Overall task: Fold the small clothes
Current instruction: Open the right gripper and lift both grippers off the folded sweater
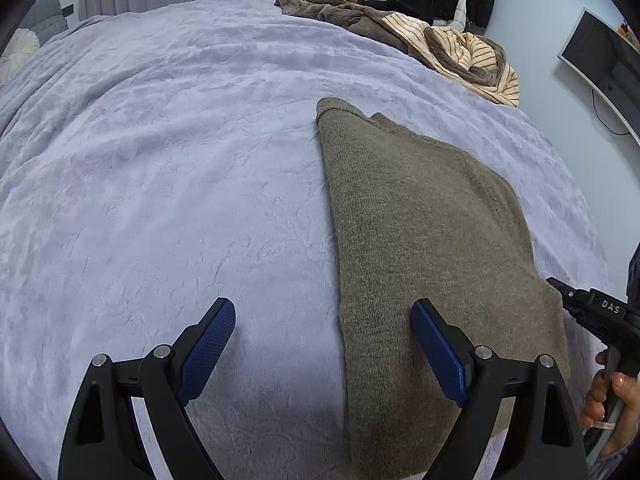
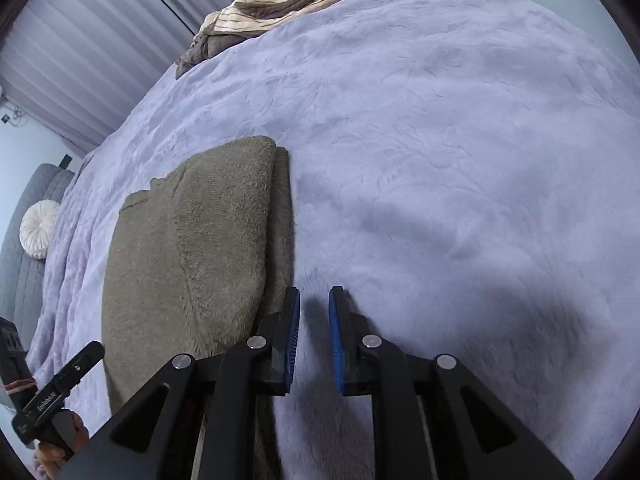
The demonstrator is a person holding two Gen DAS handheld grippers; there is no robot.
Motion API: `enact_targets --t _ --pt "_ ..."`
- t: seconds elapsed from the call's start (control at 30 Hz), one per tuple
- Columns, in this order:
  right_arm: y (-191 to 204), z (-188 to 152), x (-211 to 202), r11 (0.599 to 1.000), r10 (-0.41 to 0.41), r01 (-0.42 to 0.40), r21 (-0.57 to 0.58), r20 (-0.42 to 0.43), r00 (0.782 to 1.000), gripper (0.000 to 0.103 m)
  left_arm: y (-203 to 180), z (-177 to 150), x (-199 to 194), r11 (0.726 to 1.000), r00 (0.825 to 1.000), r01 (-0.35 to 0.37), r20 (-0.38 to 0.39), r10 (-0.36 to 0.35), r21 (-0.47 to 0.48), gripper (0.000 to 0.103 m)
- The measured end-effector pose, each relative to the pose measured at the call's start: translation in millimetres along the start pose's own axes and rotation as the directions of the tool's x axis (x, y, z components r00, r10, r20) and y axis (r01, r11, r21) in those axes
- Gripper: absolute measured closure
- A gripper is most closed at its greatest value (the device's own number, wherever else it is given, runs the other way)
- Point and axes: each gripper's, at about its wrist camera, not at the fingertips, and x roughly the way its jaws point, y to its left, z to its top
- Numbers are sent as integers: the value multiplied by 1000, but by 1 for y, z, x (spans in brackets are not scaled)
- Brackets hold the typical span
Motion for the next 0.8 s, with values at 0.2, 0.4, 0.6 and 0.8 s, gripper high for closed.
enact_targets --t 0.2,0.4,0.6,0.8 --pt "38 -31 -51 981 148 -135 -136 90 985 88 -9 -21 -4 998 999 -36 -17 37 59 13" --pt "36 -72 -5 982 -1 -9 -190 -50 999 81 -7 -48 -5 999 997 -19 -76 21 26 13" --pt "6 -79 -32 993 93 -94 -66 -25 995 74 -15 -54 -27 995 998 -43 -50 47 88 13" --pt "1 -82 -56 991 122 -122 -57 3 992 71 -29 -58 -36 993 998 -35 -42 40 108 13"
